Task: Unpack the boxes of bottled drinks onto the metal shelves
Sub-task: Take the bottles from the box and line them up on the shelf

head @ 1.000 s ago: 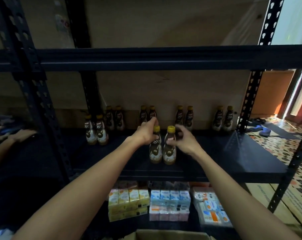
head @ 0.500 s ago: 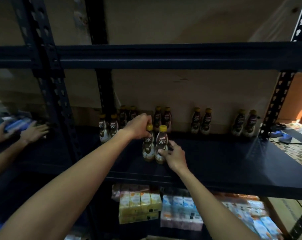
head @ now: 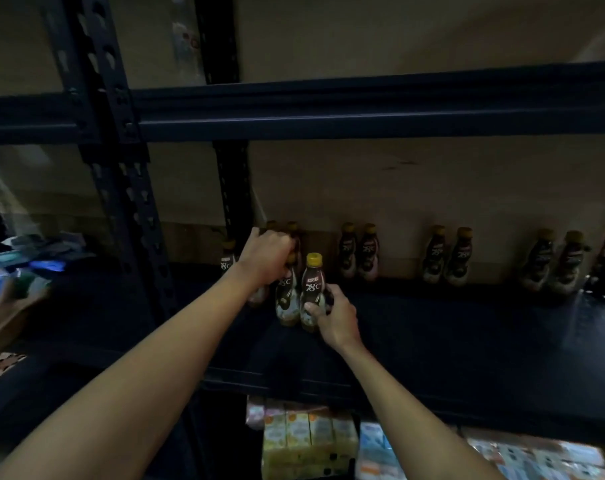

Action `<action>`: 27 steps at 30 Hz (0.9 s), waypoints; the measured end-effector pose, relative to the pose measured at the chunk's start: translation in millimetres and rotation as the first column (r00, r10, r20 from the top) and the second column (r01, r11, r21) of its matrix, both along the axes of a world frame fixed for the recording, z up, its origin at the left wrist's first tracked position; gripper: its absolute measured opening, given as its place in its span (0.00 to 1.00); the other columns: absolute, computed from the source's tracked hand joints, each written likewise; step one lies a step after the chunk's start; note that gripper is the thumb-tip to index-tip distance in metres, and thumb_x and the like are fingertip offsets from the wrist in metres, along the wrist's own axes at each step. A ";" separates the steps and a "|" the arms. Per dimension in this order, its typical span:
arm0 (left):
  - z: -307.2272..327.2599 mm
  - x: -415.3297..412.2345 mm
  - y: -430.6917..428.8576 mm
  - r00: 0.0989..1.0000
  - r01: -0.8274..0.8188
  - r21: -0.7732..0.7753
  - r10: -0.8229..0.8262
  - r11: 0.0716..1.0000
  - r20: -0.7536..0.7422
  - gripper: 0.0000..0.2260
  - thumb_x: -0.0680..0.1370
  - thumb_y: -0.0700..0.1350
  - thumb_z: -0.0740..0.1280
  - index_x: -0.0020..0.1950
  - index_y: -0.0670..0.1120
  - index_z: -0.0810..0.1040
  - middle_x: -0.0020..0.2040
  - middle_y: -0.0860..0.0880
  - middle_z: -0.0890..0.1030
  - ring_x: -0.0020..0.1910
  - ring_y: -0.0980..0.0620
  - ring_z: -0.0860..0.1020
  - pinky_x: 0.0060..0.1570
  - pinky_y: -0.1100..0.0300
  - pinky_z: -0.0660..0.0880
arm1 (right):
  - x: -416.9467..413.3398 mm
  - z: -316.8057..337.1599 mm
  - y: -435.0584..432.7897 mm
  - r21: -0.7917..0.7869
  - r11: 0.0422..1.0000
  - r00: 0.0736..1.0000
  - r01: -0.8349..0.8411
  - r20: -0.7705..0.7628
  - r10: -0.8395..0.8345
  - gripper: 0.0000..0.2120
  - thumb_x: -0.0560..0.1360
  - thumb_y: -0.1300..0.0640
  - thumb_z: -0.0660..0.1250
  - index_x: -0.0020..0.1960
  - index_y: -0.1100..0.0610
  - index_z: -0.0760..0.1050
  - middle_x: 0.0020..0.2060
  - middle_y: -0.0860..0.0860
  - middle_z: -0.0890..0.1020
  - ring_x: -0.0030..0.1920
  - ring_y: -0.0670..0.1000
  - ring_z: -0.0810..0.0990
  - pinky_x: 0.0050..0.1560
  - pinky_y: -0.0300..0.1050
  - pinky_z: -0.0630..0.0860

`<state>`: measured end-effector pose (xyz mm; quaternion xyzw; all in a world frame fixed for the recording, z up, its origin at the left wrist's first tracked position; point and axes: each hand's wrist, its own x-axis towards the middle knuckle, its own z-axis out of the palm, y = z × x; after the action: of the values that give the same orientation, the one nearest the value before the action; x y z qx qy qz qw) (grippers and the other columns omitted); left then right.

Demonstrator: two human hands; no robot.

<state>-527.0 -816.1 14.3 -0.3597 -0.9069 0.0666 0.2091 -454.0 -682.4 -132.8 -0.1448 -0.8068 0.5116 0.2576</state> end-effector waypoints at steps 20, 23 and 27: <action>-10.4 -59.3 2.1 0.992 -0.031 0.094 0.020 0.995 0.122 0.24 0.77 0.51 0.70 0.71 0.50 0.70 0.69 0.46 0.73 0.70 0.46 0.70 0.67 0.52 0.67 | -65.6 -24.5 12.3 -0.020 0.998 0.990 -0.057 -0.133 0.054 0.23 0.80 0.54 0.69 0.73 0.53 0.69 0.58 0.48 0.82 0.58 0.44 0.80 0.57 0.33 0.76; -12.3 -60.8 1.3 0.985 -0.048 0.119 0.028 0.992 0.168 0.23 0.77 0.52 0.70 0.71 0.51 0.70 0.66 0.47 0.76 0.66 0.46 0.74 0.63 0.52 0.71 | -67.6 -27.9 13.0 -0.016 0.998 0.992 -0.057 -0.115 0.055 0.24 0.80 0.52 0.69 0.74 0.52 0.68 0.59 0.47 0.82 0.60 0.45 0.80 0.60 0.36 0.76; -15.3 -55.1 1.4 0.991 -0.064 0.132 0.047 0.989 0.129 0.17 0.78 0.52 0.69 0.66 0.51 0.74 0.59 0.49 0.80 0.60 0.47 0.77 0.60 0.51 0.72 | -63.6 -24.9 12.7 -0.019 0.997 0.994 -0.069 -0.085 0.068 0.27 0.80 0.53 0.68 0.77 0.52 0.65 0.64 0.47 0.79 0.64 0.45 0.77 0.56 0.24 0.70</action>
<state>-582.1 -814.7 -1.0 -0.3225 -0.9304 -0.0121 0.1738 -517.6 -669.6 -157.6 -0.0980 -0.7941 0.5345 0.2723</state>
